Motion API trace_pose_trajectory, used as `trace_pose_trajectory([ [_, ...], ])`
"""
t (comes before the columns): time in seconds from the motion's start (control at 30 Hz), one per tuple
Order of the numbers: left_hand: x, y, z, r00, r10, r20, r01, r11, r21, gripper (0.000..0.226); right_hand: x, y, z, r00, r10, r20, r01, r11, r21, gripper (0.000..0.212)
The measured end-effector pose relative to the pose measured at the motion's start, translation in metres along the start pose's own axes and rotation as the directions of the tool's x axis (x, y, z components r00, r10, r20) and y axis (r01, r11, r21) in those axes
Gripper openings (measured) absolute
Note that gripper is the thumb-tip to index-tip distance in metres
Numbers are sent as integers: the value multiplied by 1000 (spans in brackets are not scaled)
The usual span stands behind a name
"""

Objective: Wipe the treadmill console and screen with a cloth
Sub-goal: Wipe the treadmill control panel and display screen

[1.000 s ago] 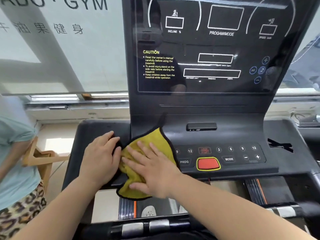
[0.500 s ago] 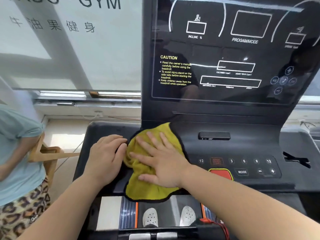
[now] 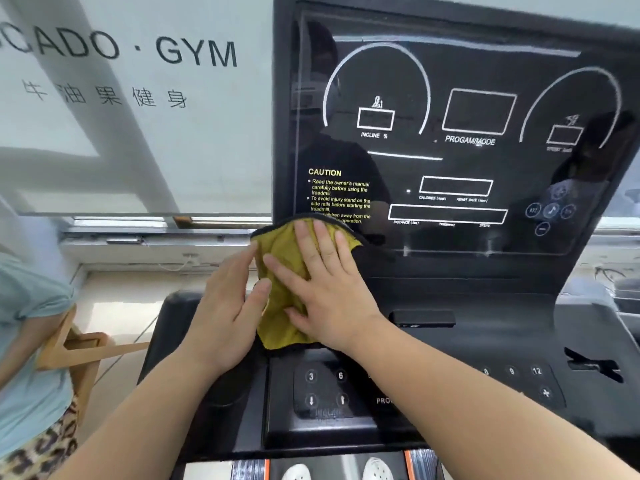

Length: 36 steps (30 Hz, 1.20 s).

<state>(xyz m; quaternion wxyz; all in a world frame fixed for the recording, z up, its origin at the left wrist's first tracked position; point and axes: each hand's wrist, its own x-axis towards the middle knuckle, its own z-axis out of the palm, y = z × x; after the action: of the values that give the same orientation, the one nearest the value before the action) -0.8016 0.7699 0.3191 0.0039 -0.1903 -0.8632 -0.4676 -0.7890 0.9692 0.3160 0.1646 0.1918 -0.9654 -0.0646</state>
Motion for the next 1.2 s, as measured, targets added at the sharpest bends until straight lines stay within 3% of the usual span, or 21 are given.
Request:
trace_pose_trajectory([
  [0.17,37,21,-6,1000,0,-28,-2,996,-84,59,-21,5,3,996,91,11,-92,996,23,95],
  [0.37,60,32,-7,1000,-16,-9,13,958,-285,74,35,37,-49,949,289,-126,-274,954,125,100],
  [0.47,60,33,-13,998,-50,28,57,948,-314,75,65,80,-75,898,385,-214,-379,923,70,100],
  [0.67,56,33,-24,995,-79,64,95,949,-300,77,115,120,-116,907,335,-254,-370,923,-104,95],
  [0.77,61,40,-27,994,-97,40,104,946,-306,78,115,103,-107,933,248,-260,-290,947,-137,91],
  [0.9,71,51,-22,998,-57,-25,46,946,-322,71,72,70,-56,981,-43,-189,7,982,-190,87],
  [1.07,74,52,-13,998,-24,-54,3,938,-347,75,29,72,-16,926,-373,-67,354,914,-196,78],
  [1.13,73,50,-14,998,-39,-38,22,929,-369,73,44,96,-31,901,-425,-85,403,894,-197,76],
  [1.2,73,52,-18,999,-50,-2,45,918,-394,70,72,124,-63,923,-344,-170,300,924,-239,85],
])
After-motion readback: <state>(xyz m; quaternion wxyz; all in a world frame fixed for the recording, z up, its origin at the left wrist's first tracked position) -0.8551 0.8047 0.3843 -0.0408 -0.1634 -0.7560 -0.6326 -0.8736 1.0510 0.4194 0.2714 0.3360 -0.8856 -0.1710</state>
